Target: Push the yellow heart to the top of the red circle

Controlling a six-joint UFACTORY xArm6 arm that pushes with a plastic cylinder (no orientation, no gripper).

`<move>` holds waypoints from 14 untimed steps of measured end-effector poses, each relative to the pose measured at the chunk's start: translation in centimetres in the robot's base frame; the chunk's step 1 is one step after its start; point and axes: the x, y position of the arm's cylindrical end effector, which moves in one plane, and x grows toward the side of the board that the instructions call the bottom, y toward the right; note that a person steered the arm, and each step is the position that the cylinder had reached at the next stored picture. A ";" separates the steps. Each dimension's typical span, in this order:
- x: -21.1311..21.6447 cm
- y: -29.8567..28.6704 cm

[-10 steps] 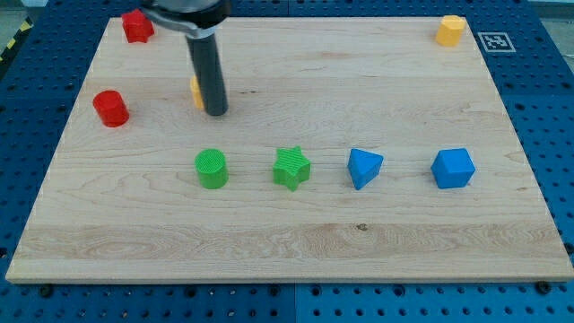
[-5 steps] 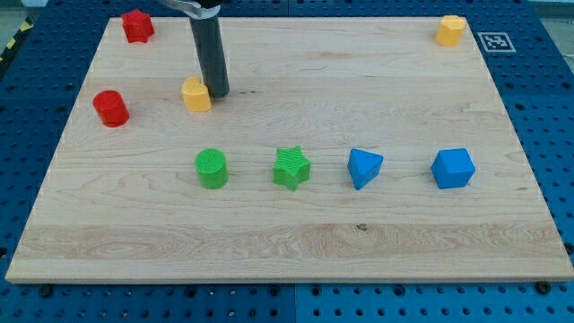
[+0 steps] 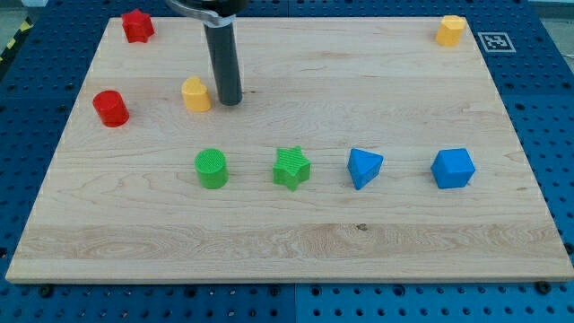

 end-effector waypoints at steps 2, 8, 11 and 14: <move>0.3 0.0; 2.0 -6.4; 1.9 -9.4; -0.8 -10.5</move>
